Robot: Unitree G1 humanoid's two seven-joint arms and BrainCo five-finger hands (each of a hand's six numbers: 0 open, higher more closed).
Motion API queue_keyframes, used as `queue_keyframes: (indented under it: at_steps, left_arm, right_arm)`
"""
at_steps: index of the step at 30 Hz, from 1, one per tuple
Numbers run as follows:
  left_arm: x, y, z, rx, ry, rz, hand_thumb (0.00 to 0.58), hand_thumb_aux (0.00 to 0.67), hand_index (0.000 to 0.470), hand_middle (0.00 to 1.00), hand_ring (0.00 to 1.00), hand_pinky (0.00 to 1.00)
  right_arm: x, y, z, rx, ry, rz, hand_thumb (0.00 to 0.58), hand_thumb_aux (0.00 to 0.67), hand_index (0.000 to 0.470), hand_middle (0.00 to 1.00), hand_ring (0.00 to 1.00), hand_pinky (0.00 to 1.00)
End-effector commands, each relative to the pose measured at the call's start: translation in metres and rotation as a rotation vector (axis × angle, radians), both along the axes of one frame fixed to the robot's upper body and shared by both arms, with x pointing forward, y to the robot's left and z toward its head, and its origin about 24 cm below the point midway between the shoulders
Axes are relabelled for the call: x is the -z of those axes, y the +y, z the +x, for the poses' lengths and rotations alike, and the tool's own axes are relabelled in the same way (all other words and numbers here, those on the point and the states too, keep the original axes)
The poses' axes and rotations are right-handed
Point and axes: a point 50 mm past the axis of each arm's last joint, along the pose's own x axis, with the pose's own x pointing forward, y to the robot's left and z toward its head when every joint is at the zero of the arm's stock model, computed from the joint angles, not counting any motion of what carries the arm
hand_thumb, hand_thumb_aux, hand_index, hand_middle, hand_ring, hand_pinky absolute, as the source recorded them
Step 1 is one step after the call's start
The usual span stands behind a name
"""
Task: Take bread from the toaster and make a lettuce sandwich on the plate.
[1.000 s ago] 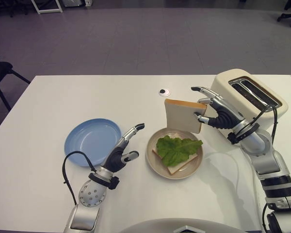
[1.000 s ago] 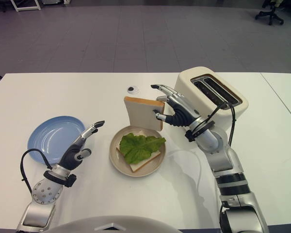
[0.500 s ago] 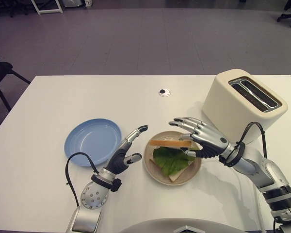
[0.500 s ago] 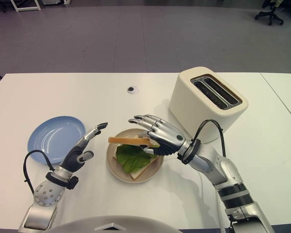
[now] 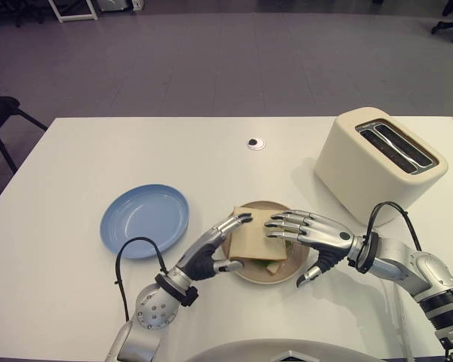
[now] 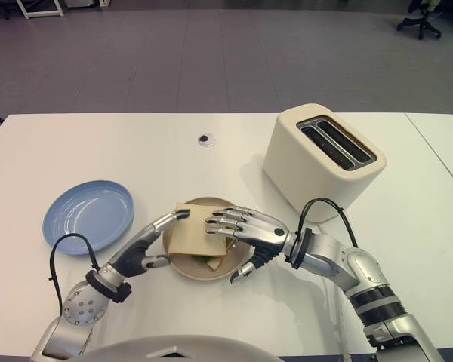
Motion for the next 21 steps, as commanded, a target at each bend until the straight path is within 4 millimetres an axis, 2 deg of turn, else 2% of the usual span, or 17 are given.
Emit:
queue_keyframes:
  at_steps: [1, 4, 9, 11, 15, 16, 19, 21]
  left_arm:
    - [0.004, -0.009, -0.011, 0.104, -0.017, 0.155, 0.000, 0.000, 0.000, 0.00, 0.00, 0.00]
    - [0.011, -0.013, -0.014, 0.145, -0.023, 0.281, 0.000, 0.000, 0.000, 0.00, 0.00, 0.00]
    - [0.032, -0.008, -0.011, 0.182, -0.043, 0.590, 0.000, 0.000, 0.000, 0.00, 0.00, 0.00]
    - [0.035, -0.004, -0.009, 0.170, -0.066, 0.671, 0.000, 0.000, 0.000, 0.00, 0.00, 0.00]
    - [0.031, -0.001, -0.004, 0.136, -0.124, 0.695, 0.000, 0.000, 0.000, 0.00, 0.00, 0.00]
    - [0.024, -0.002, -0.001, 0.116, -0.177, 0.671, 0.000, 0.000, 0.000, 0.00, 0.00, 0.00]
    - [-0.014, -0.007, 0.006, 0.033, -0.376, 0.495, 0.000, 0.000, 0.000, 0.00, 0.00, 0.00]
    - [-0.040, -0.010, 0.003, 0.003, -0.436, 0.285, 0.000, 0.000, 0.000, 0.00, 0.00, 0.00]
  right_arm:
    - [0.001, -0.001, 0.001, -0.013, 0.010, -0.031, 0.000, 0.000, 0.000, 0.00, 0.00, 0.00]
    - [-0.010, -0.004, 0.005, 0.014, -0.006, 0.024, 0.000, 0.000, 0.000, 0.00, 0.00, 0.00]
    - [-0.056, -0.028, 0.026, 0.200, -0.065, 0.304, 0.000, 0.000, 0.000, 0.00, 0.00, 0.00]
    - [-0.061, -0.034, 0.026, 0.239, -0.042, 0.370, 0.000, 0.000, 0.000, 0.00, 0.00, 0.00]
    - [-0.058, -0.034, 0.018, 0.218, 0.008, 0.383, 0.000, 0.000, 0.000, 0.00, 0.00, 0.00]
    - [-0.057, -0.034, 0.015, 0.196, 0.032, 0.370, 0.000, 0.000, 0.000, 0.00, 0.00, 0.00]
    - [-0.058, -0.041, 0.008, 0.151, 0.160, 0.354, 0.000, 0.000, 0.000, 0.00, 0.00, 0.00]
    - [-0.056, -0.047, 0.000, 0.122, 0.297, 0.315, 0.000, 0.000, 0.000, 0.00, 0.00, 0.00]
